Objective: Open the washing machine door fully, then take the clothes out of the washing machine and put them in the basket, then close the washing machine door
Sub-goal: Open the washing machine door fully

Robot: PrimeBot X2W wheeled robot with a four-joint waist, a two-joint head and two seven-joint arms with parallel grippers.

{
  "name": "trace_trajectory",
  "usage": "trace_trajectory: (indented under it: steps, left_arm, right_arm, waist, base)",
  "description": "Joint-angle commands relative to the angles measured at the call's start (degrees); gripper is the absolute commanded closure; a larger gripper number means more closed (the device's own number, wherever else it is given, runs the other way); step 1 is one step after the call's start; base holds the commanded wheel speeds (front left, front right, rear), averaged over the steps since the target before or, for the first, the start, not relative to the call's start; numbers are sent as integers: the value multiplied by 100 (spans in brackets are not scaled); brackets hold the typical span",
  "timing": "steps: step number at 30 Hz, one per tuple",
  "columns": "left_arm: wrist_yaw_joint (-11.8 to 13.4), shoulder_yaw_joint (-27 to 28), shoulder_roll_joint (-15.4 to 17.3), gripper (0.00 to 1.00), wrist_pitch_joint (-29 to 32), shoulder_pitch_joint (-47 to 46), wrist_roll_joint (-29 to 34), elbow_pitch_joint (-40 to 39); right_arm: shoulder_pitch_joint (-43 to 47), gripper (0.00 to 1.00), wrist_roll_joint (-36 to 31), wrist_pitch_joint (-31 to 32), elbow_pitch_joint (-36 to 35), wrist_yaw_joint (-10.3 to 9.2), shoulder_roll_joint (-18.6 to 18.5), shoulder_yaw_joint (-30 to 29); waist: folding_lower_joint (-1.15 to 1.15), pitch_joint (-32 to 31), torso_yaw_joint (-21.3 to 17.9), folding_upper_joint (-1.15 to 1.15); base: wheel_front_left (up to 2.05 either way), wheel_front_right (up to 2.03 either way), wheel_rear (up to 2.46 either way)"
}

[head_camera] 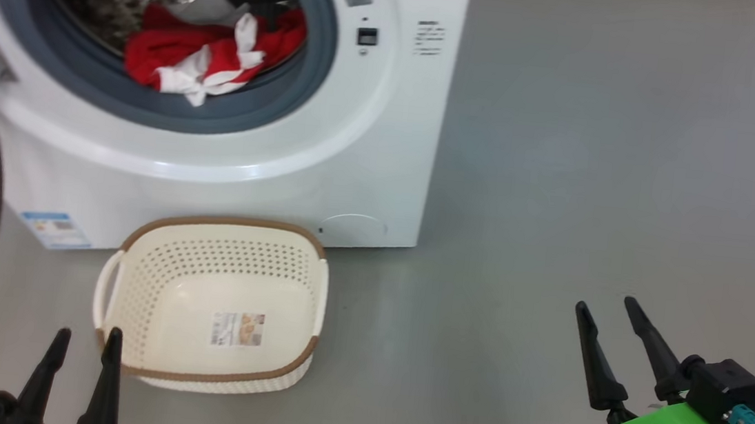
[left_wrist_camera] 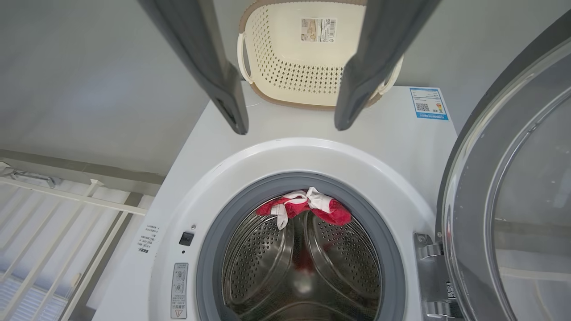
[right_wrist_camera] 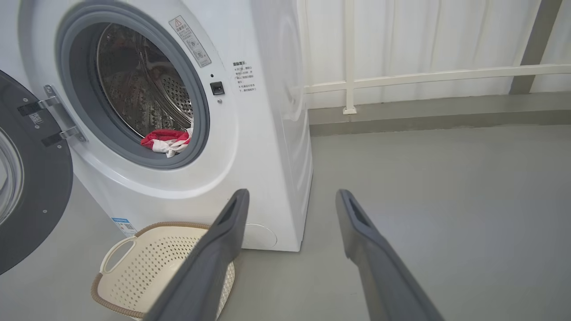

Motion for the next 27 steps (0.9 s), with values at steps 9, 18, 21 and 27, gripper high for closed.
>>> trace_trajectory:
  steps: [9,18,21,27]
  left_arm:
    - [26,205,95,0,-29,130,-9,-372]
    - [26,194,81,0,-29,164,5,-409]
    - [26,177,71,0,-29,155,15,-433]
    - [26,160,65,0,-29,148,-26,-499]
  right_arm:
    - [160,0,-8,-69,-256,9,-53,-38]
    - [200,0,-20,-69,-265,9,-32,-70]
    - [214,0,-26,-69,-278,9,-24,-70]
    - [213,0,-35,-69,-304,9,-12,-85]
  waist:
    - [0,-140,-484,0]
    - [0,-191,-480,0]
    - [0,-196,-455,0]
    - [0,-177,-406,0]
  base:
    - [0,0,0]
    - [0,0,0]
    - [0,0,0]
    - [0,0,0]
